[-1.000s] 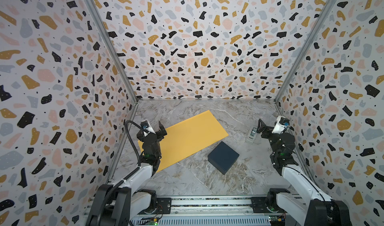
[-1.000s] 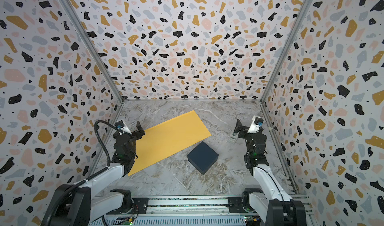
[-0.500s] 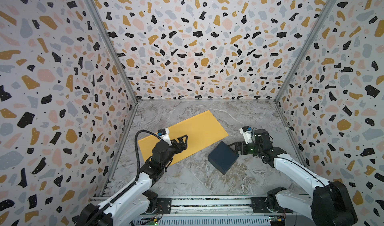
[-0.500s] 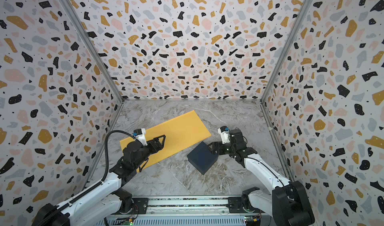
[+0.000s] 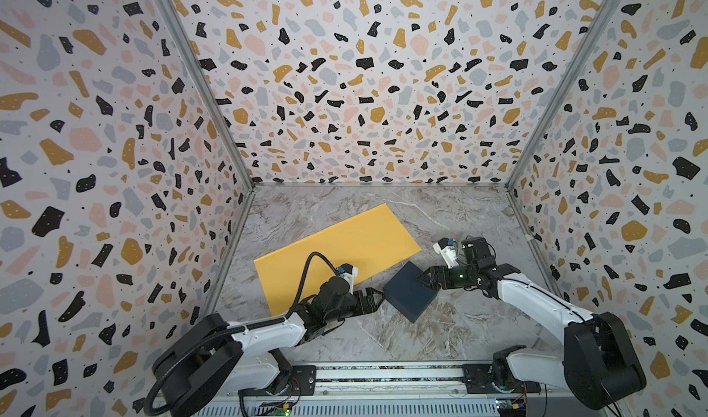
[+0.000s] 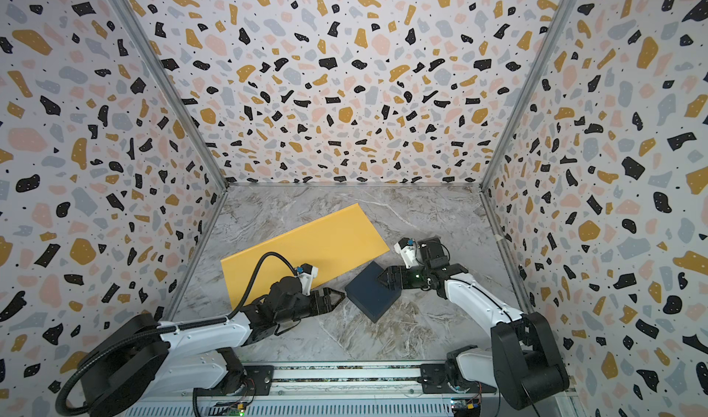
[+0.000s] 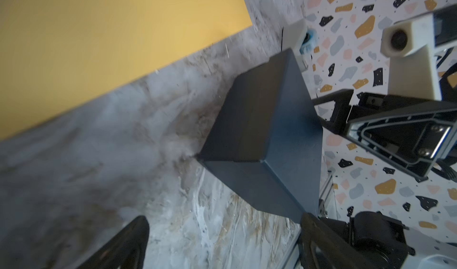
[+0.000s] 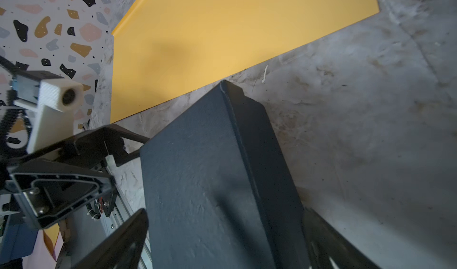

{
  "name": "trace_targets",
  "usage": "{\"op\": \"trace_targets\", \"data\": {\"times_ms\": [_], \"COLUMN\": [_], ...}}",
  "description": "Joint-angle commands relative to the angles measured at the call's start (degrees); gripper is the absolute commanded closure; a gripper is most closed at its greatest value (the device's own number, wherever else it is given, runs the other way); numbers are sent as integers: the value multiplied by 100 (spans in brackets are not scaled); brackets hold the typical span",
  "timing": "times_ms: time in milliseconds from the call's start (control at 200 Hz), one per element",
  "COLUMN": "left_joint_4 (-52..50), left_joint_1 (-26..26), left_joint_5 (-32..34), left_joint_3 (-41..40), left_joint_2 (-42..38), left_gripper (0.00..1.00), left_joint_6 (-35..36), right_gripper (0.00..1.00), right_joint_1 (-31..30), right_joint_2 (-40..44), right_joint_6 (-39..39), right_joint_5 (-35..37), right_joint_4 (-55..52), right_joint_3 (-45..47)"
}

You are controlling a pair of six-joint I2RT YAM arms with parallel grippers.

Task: Wrap a gift box in wrapping paper
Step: Rotate the gift box at the center of the table.

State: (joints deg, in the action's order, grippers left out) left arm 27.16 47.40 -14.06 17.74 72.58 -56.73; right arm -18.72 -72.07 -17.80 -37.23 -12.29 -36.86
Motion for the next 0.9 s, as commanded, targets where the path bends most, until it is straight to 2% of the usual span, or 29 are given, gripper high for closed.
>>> {"op": "trace_targets", "data": {"times_ms": [0, 250, 461, 576, 651, 796, 896], "left_joint_4": [884, 1377, 994, 508, 233, -329, -701], "left_joint_1": [155, 76, -833, -1262, -1333, -1347, -1347], "left_joint_5": [-482, -483, -491, -471, -424, -320, -323], "left_joint_3": [296, 520, 491, 466, 394, 163, 51], "left_joint_2": [452, 974, 789, 579, 440, -18, -386], "left_gripper": [7, 10, 11, 10, 8, 4, 2], "left_joint_6": [-174, -146, 378, 806, 993, 1261, 1378], "right_gripper": [5, 9, 11, 10, 8, 3, 2], "right_joint_1": [-16, -349, -1141, -1520, -1444, -836, -962], "right_joint_2": [138, 309, 139, -217, -263, -91, -75], "right_joint_6": [-107, -789, -1763, -1955, -1773, -1207, -1283], "right_joint_5": [-318, -730, -670, -543, -503, -444, -401], "right_joint_4": [31, 791, 2091, 2433, 2233, 1540, 1647], "right_joint_3": [135, 533, 712, 529, 440, 478, 558]}}
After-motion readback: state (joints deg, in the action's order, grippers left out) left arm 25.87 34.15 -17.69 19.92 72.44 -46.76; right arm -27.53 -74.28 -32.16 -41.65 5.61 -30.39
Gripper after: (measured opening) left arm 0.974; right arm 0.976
